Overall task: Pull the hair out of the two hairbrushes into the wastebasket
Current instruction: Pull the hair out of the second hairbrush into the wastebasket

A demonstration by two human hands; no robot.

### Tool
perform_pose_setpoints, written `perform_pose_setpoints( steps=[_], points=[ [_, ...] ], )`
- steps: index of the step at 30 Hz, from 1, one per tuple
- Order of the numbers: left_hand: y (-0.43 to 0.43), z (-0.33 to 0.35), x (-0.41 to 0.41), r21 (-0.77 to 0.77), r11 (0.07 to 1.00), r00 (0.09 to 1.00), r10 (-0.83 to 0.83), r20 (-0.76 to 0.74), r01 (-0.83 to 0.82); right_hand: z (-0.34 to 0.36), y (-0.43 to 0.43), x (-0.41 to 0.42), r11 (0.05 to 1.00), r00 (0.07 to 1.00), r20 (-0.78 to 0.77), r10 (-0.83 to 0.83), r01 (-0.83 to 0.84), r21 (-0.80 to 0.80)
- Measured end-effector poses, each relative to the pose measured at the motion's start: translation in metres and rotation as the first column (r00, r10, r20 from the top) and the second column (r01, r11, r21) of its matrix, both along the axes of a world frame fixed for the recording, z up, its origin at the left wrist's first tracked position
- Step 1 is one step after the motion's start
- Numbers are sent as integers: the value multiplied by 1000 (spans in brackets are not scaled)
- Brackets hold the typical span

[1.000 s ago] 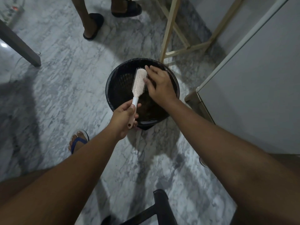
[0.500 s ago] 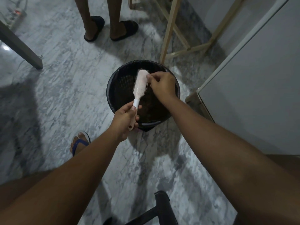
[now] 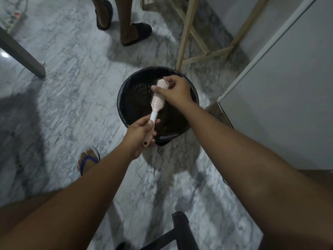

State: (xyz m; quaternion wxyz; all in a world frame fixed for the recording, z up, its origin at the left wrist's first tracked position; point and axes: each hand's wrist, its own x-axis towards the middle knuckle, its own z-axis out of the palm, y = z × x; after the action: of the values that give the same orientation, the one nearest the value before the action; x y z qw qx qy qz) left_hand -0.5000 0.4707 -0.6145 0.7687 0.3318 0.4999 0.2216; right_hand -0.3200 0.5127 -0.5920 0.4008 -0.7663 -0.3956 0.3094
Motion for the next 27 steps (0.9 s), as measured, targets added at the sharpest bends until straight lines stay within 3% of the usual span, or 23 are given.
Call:
perform_pose_setpoints(
  steps=[7,11,17,21,23,27],
  points=[
    [-1,1,0,-46,999,999,-12,47,14,3,4,15,998,994,93,-63,63,5],
    [-1,3,5,-33,999,998,-4,66,6,-2,9,19,986,985,61,-163,161,36],
    [1,7,16,-72,994,994,91,61,-86,-7,5,28,922,946,29,-323,308,235],
    [5,1,7,-49,993,994,107,35,-105,-5,-6,36,921,957,-23,-291,286,266],
    [6,1,6,-45,993,993,112,38,-111,-9,-14,36,947,969,-49,-241,246,207],
    [10,2,9,-57,991,991,127,47,-124,-13,-28,23,1000,993,-114,-6,7,10]
  ],
)
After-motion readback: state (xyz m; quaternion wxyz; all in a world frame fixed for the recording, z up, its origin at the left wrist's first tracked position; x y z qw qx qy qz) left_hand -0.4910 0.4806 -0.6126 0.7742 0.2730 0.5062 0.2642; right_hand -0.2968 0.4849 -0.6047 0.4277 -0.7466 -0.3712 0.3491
